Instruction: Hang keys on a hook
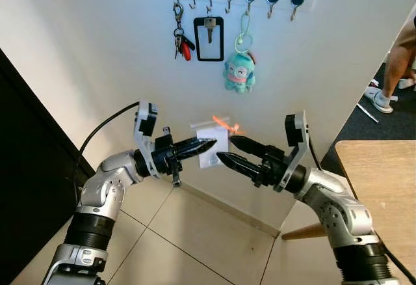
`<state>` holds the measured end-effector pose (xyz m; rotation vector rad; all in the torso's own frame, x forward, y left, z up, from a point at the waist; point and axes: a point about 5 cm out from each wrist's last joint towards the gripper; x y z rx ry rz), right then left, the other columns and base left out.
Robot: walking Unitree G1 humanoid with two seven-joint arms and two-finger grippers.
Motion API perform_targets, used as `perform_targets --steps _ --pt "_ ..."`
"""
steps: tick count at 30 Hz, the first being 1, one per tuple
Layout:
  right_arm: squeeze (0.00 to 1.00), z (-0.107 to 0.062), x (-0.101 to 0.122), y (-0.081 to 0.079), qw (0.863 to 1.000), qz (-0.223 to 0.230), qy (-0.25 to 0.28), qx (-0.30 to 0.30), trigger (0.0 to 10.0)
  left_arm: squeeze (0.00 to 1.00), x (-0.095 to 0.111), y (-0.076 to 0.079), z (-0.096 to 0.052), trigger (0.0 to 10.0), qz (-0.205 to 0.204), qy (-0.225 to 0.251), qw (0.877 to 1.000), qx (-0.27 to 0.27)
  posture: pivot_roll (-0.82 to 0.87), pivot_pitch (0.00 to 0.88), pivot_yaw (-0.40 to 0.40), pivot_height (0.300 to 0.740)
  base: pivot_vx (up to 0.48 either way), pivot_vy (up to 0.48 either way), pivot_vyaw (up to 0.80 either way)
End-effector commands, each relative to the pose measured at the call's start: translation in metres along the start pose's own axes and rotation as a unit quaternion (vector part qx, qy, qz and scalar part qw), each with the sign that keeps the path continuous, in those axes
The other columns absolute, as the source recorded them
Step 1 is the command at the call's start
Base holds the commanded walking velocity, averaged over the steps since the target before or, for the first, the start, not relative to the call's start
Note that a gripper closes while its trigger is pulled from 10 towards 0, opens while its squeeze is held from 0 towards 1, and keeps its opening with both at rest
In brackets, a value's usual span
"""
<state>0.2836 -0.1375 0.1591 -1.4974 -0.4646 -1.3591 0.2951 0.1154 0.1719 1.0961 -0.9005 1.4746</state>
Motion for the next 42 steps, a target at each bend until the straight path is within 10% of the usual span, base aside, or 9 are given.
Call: perform_targets --steps 1,2,3,42 --pt "0.00 -0.001 -0.004 0.001 1.000 0.019 0.010 -0.006 10.0 0.00 0.003 0.002 0.000 4.2 -0.004 0.017 1.000 0.000 -0.16 0.048 0.091 0.740 0.000 0.000 0.00" --pt "0.00 0.000 -0.003 0.001 0.999 0.025 0.021 -0.004 10.0 0.00 0.003 0.003 0.001 8.9 -0.008 0.026 1.000 -0.001 -0.16 0.048 0.091 0.740 0.000 0.000 0.00" --pt "0.00 0.001 -0.001 0.000 0.999 0.032 0.034 -0.001 10.0 0.00 0.004 0.003 0.002 10.0 -0.013 0.037 0.999 -0.001 -0.16 0.048 0.091 0.740 0.000 0.000 0.00" --pt "0.00 0.026 0.017 0.004 0.988 0.071 0.135 -0.025 10.0 0.00 -0.018 0.027 0.009 10.0 -0.047 0.025 0.998 -0.045 -0.15 0.053 0.088 0.740 0.000 0.000 0.00"
Point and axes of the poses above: a point about 5 cm out from each wrist's last joint towards the gripper, its own z axis pointing out of the wrist towards the gripper, its own x axis along the axis of the wrist's last joint, y = z × x, and after that the axes turned 10 degrees about z, right-handed
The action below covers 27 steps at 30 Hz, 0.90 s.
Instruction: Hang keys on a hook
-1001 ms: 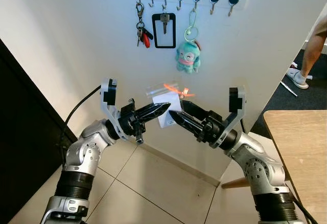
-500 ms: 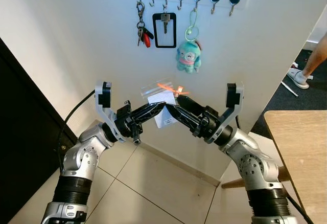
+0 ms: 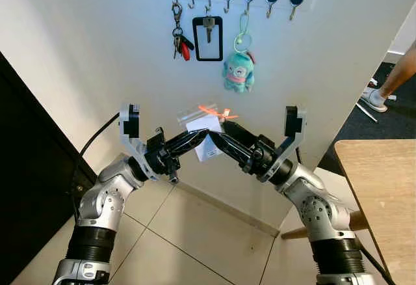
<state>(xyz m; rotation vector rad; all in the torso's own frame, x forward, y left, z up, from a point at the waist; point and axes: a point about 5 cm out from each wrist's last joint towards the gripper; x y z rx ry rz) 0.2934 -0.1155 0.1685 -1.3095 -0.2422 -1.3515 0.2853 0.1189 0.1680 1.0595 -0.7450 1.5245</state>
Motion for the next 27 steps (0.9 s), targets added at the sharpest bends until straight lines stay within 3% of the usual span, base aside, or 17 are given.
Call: perform_targets --steps 1,27 --pt "0.00 0.003 0.014 0.007 0.998 -0.013 0.035 -0.046 10.0 0.00 -0.017 0.017 0.012 10.0 -0.028 -0.036 0.996 -0.075 -0.15 0.053 0.088 0.740 0.000 0.000 0.00" --pt "0.00 -0.009 0.013 0.013 0.998 -0.031 0.002 -0.057 10.0 0.00 -0.005 0.007 0.001 10.0 -0.017 -0.023 0.998 -0.049 -0.15 0.045 0.079 0.740 0.000 0.000 0.00"
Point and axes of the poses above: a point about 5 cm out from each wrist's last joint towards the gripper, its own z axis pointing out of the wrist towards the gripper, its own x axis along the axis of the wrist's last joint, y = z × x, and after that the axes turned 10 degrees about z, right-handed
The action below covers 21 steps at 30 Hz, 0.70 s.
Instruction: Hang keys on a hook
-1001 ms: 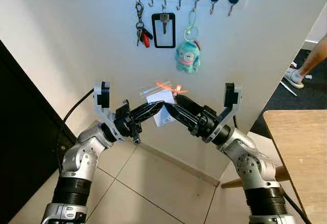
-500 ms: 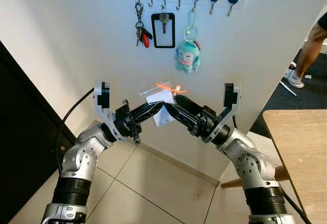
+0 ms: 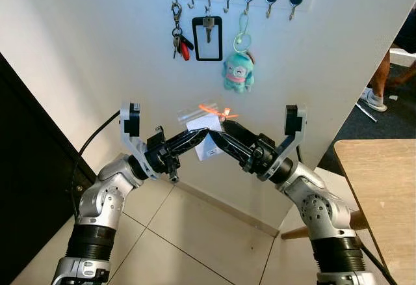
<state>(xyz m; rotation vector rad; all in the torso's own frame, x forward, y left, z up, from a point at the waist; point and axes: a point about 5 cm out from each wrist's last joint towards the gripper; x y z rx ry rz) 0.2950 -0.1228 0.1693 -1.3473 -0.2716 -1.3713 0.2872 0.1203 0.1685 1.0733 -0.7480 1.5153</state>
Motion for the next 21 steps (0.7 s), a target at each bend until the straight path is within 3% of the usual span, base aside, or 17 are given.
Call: perform_targets --steps 1,10,21 --pt "0.00 -0.007 0.006 0.010 0.999 -0.017 0.006 -0.047 10.0 0.00 -0.006 0.009 0.001 10.0 -0.014 -0.017 0.999 -0.048 -0.15 0.049 0.083 0.740 0.000 0.000 0.00" --pt "0.00 -0.014 -0.002 0.011 0.998 -0.031 -0.031 -0.050 10.0 0.00 -0.005 0.006 -0.001 10.0 -0.011 -0.018 0.999 -0.039 -0.15 0.053 0.089 0.740 0.000 0.000 0.00" --pt "0.00 -0.003 0.000 0.008 0.999 -0.024 -0.005 -0.047 10.0 0.00 -0.011 0.017 0.007 10.0 -0.022 -0.031 0.997 -0.073 -0.15 0.056 0.091 0.740 0.000 0.000 0.00"
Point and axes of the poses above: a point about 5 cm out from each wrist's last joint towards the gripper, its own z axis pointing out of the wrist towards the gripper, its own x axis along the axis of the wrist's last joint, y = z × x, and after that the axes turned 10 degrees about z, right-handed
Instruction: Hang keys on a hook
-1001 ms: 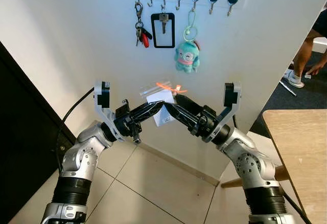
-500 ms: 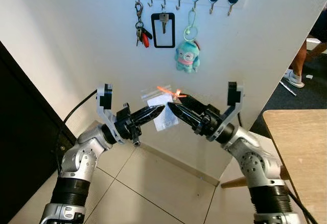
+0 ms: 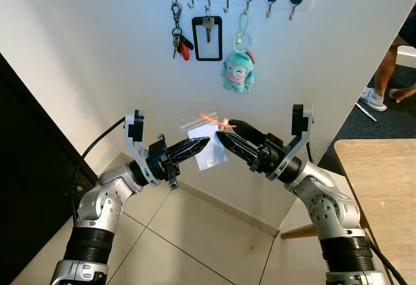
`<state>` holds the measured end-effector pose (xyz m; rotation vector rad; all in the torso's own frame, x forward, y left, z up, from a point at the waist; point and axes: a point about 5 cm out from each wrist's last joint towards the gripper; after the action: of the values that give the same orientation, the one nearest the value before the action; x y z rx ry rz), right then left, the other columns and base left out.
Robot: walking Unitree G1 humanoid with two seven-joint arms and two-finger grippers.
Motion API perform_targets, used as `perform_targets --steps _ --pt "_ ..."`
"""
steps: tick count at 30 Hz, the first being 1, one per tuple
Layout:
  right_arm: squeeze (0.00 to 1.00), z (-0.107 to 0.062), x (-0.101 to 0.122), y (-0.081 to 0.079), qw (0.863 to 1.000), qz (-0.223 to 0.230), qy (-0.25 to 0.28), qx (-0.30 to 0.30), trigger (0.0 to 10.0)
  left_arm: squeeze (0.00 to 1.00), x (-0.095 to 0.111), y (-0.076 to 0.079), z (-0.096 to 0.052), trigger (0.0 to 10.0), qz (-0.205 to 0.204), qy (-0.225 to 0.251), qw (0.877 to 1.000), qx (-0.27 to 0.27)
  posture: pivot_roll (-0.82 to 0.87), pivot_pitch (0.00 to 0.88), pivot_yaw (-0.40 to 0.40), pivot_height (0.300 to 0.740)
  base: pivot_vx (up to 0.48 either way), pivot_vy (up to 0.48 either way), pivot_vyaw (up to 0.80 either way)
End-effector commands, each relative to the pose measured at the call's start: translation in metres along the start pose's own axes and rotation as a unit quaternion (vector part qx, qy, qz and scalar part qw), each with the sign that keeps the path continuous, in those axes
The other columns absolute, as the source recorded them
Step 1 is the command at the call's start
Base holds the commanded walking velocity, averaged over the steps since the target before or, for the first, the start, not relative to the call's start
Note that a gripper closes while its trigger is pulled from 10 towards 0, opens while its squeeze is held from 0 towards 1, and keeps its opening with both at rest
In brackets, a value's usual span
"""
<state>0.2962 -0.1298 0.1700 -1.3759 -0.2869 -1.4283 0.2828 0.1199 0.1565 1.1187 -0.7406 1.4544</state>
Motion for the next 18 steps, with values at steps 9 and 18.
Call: perform_targets --steps 9,18 --pt "0.00 0.012 -0.001 0.002 0.999 0.011 0.018 -0.025 10.0 0.00 -0.009 0.018 0.014 10.0 -0.003 -0.025 0.996 -0.086 -0.15 0.058 0.092 0.740 0.000 0.000 0.00" --pt "0.00 0.014 -0.003 0.001 1.000 0.009 0.014 -0.024 10.0 0.00 -0.009 0.018 0.015 10.0 -0.002 -0.027 0.996 -0.087 -0.15 0.057 0.089 0.740 0.000 0.000 0.00"
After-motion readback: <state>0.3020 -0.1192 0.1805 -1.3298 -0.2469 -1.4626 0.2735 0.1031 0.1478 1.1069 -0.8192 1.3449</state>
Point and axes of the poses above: a point about 5 cm out from each wrist's last joint towards the gripper, its own z axis pointing out of the wrist towards the gripper, its own x axis along the axis of the wrist's last joint, y = z × x, and after that the axes turned 10 degrees about z, right-handed
